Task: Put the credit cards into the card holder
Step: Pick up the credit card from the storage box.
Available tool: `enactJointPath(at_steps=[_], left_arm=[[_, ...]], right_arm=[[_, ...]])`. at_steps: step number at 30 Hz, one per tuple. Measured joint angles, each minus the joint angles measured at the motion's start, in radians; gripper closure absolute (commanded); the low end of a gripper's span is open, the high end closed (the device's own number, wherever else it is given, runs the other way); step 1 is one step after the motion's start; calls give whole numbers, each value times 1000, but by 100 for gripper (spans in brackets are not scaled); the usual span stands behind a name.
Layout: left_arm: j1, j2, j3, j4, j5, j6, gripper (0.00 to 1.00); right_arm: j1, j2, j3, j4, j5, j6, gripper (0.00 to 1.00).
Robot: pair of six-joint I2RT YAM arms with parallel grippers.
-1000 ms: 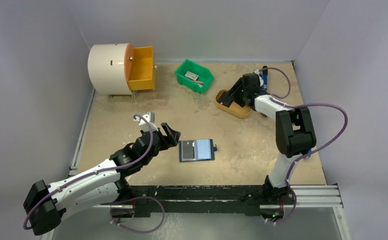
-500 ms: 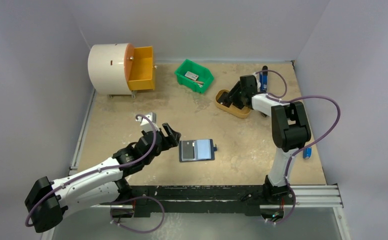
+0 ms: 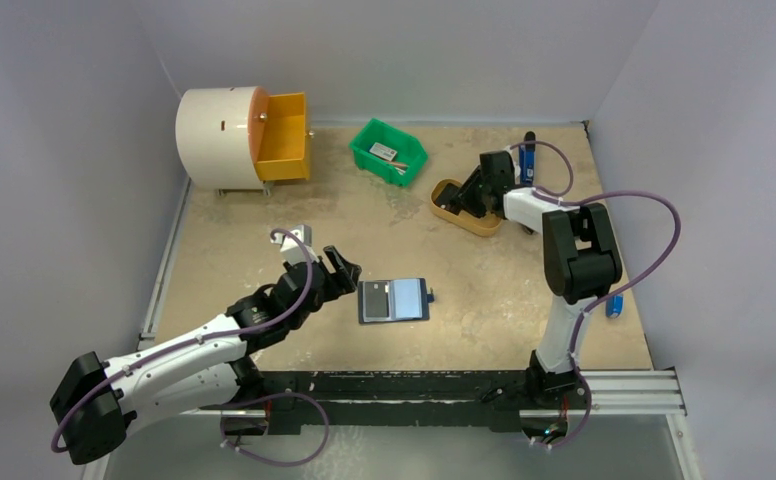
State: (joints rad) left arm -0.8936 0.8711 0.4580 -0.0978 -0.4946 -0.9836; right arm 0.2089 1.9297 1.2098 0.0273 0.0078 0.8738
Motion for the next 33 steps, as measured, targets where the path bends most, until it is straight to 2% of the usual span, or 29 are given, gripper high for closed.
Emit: enactJointPath(at_steps=[3,9,13,33], left_arm=[[0,0,0,0,-1,-1,31],[0,1,0,0,-1,-2,31],[0,2,-2,1,-1,-2,31],[0,2,-10,-2,-8,-2,31]], right_arm=[[0,0,-6,0,0,0,57],[0,0,-17,6,-3,-1,43],[-1,0,-19,14,-25,-3,42],[-3,0,-36,48,-55,0,62]])
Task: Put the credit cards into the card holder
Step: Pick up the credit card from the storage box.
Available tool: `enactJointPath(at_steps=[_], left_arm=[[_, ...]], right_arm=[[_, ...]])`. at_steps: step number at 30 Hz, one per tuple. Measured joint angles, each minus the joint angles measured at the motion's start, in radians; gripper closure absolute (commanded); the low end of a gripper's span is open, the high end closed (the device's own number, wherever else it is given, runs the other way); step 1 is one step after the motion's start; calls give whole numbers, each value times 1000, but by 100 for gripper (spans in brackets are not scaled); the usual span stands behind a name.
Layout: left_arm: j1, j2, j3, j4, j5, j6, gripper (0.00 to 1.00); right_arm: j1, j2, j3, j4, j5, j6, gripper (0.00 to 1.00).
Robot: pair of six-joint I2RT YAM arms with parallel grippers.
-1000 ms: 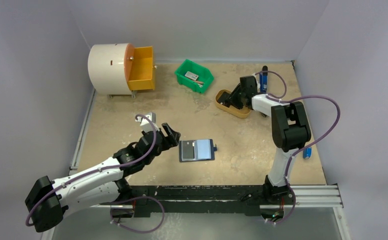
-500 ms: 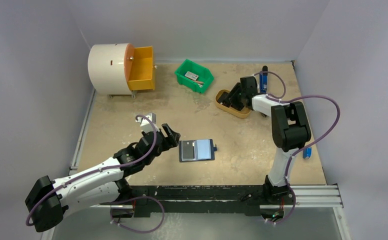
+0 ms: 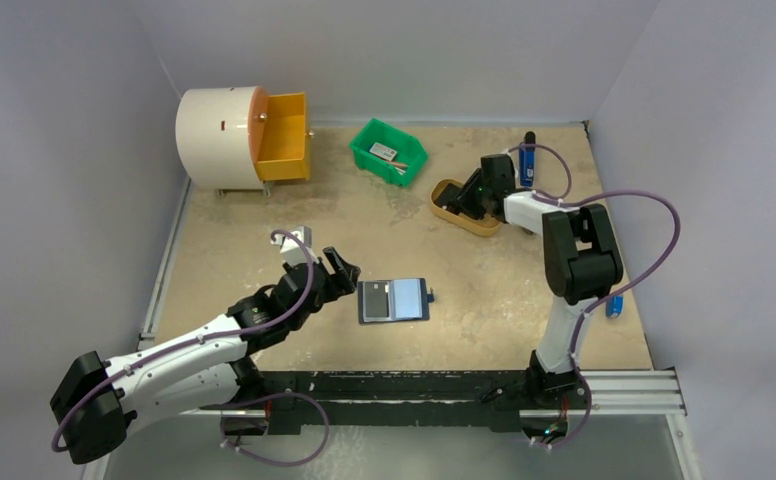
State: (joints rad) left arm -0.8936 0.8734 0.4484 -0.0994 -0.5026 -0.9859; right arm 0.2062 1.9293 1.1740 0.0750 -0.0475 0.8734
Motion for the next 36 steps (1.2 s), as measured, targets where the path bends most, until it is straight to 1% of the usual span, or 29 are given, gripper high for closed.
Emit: enactJointPath(at_steps=[9,21,27,36], left_arm=[[0,25,0,0,0,0,31],[0,59,5,0,0,1,32],[0,59,5,0,0,1,32],[0,59,5,0,0,1,32]], right_arm=[[-13,-36,-43,10,2,-1,67],[-21,-48,-51,10,0,-6,77],[-23,-59,-51,8,0,-13,85],[-23,-114,-51,-18,3,-29,89]])
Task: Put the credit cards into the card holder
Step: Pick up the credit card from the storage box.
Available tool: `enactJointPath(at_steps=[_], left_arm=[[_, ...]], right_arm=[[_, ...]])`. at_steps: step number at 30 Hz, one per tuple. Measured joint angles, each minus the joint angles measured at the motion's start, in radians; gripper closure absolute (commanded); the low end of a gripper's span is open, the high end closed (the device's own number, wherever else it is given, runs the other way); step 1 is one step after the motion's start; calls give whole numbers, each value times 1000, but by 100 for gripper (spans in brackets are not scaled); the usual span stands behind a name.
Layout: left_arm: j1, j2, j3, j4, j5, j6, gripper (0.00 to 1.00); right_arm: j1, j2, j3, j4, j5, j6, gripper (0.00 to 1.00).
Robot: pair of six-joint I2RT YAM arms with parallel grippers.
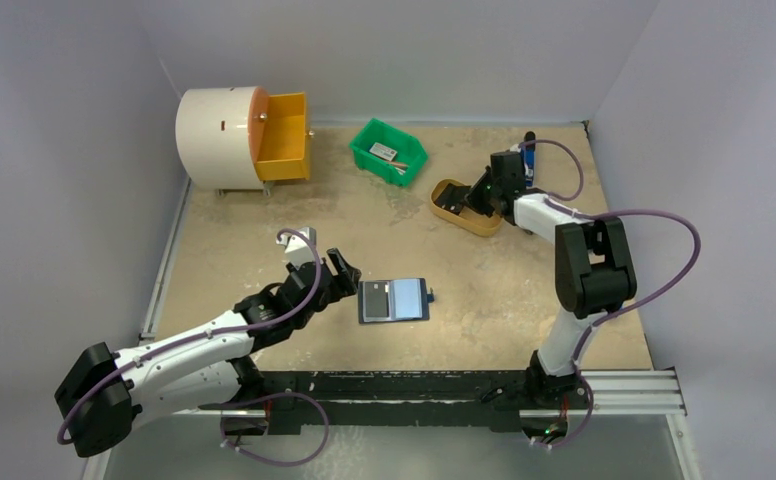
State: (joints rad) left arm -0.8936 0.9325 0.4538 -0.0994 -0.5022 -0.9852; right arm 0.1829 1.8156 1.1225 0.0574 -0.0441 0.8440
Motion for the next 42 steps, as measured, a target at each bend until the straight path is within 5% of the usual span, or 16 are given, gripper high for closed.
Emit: enactJointPath(at_steps=[12,30,42], left_arm=[[0,-1,0,0,0,0,33],[0,-20,0,-4,-5,-2,33],[0,-50,124,-166,-71,-26,33]], right_arm=[[0,-5,0,-4,-4,-7,100],[-9,-187,28,-94,-16,75,100],[-40,-389,29,-230,-269,292,100]])
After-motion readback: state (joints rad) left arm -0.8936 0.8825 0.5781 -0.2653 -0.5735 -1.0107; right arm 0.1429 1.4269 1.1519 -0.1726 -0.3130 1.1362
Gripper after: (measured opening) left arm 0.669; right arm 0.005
